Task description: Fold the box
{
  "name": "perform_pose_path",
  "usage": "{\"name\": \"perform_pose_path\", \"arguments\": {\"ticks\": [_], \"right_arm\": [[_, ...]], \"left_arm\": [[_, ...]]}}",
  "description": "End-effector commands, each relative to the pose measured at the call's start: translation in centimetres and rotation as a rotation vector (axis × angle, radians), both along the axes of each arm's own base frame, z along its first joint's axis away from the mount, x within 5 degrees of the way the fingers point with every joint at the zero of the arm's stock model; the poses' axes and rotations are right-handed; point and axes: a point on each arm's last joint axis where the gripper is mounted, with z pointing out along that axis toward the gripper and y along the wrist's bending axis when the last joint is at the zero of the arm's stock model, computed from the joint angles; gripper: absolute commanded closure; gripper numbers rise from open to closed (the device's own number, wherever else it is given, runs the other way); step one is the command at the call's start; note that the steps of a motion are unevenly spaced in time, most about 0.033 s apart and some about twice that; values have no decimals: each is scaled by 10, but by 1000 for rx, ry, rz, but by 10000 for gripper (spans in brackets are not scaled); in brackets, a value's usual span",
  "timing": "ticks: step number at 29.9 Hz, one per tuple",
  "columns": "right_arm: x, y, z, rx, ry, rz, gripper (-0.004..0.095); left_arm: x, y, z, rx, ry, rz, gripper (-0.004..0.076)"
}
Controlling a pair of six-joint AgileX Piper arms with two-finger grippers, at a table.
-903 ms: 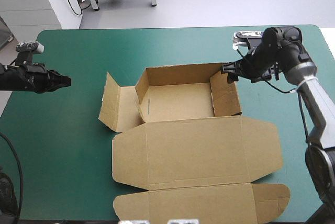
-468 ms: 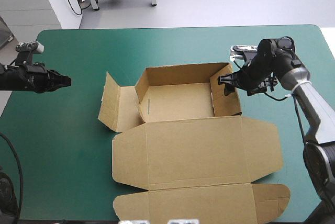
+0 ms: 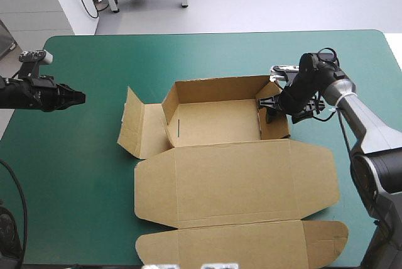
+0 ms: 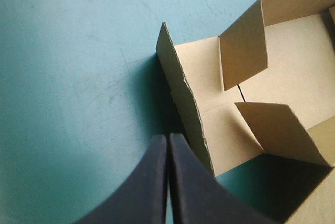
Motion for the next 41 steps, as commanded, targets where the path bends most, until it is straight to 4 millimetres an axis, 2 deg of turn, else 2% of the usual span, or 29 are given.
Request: {"name": "perform_pose_path", "arguments": {"ticks": [1,5,7,9,11,12,14,20,23,27,31,34,37,41], "right_arm": [[-4,3,22,22,-75,41,270],[-4,9,23,12,-82,67,331],[-4,11,25,3,-92,76,414],[-4,10,29,-15,-96,85,576],[-5,10,35,-33,-85,107,784],[-7,10,38,-43,-70,143,935],[-7,10,38,-49,-79,170,906],[-5,12,35,-36,-71,187,908],[-6,11,43,-40,-99,200,908],[-15,9,72,-32,-191,246,909],[-31,-1,107,-4,-283,194,910],[-49,-15,136,50,-355,150,910],[-70,-21,163,124,-438,160,910],[-99,-25,192,131,-539,178,910]], "left_arm": [[-12,-9,20,-43,-39,-33,731],[-12,-9,20,-40,-38,-33,731],[-12,-8,20,-38,-36,-34,731],[-12,-8,20,-33,-34,-34,731],[-12,-7,19,-22,-29,-33,731],[-12,-7,18,-13,-26,-33,731],[-13,-6,18,-6,-23,-32,731],[-13,-6,18,-5,-22,-32,731],[-13,-7,18,-5,-22,-34,731],[-13,-7,18,-2,-21,-34,731],[-13,-7,18,-2,-21,-34,731],[-12,-7,18,-4,-24,-32,731],[-10,-5,19,6,-50,-8,731],[-6,-2,20,19,-87,27,731]]}}
